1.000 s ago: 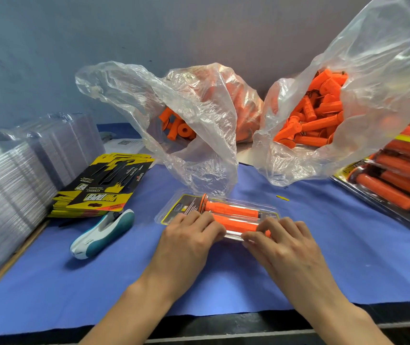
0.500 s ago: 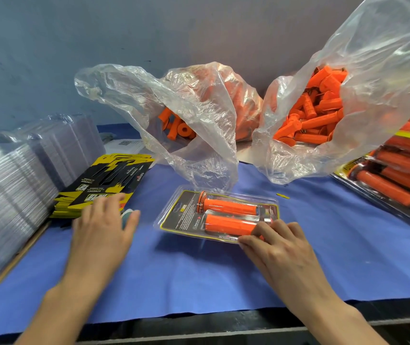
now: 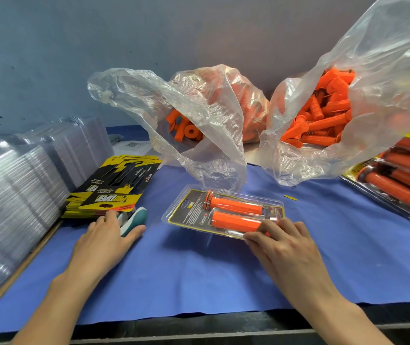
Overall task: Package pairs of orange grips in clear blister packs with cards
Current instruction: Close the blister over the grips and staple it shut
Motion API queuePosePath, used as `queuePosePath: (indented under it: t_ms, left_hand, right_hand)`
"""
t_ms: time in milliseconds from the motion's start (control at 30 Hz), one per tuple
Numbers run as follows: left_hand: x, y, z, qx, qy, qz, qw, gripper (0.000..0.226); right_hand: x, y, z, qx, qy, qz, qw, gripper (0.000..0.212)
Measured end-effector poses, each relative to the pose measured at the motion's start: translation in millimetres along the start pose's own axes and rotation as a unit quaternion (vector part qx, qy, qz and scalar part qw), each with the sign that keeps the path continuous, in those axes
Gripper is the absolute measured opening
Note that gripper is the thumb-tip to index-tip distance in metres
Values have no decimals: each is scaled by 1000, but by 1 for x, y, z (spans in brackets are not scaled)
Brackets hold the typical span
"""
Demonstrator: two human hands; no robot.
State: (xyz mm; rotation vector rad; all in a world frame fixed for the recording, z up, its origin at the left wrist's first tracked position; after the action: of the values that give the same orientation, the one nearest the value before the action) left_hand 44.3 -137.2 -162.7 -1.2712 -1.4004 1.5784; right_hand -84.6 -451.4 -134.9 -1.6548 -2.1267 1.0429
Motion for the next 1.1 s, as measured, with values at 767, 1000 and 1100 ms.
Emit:
queuePosePath:
  t_ms: [767, 1000, 1100]
  left_hand:
    - [-108, 41, 148, 562, -83, 447, 691, 60]
    - [-126, 45, 148, 530, -81, 483, 692, 58]
    - [-128, 46, 146, 524, -83, 483, 697, 58]
  right_hand:
    - [12, 6, 1, 31, -49, 43, 997, 15]
    - [15, 6, 2, 48, -57, 35, 997, 13]
    - [15, 5, 3, 44, -54, 28, 997, 12]
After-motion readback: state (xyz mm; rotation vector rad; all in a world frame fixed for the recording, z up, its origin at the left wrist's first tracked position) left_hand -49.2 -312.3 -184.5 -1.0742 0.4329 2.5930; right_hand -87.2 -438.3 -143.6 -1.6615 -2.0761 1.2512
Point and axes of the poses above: each hand's wrist, its own z-axis away from the middle knuckle, its own y-axis out of the palm, x = y × z, the point moved 7 cm from there along -z, towards the middle knuckle, and after that the axes turned 11 degrees about -y, right-handed, at the moved point
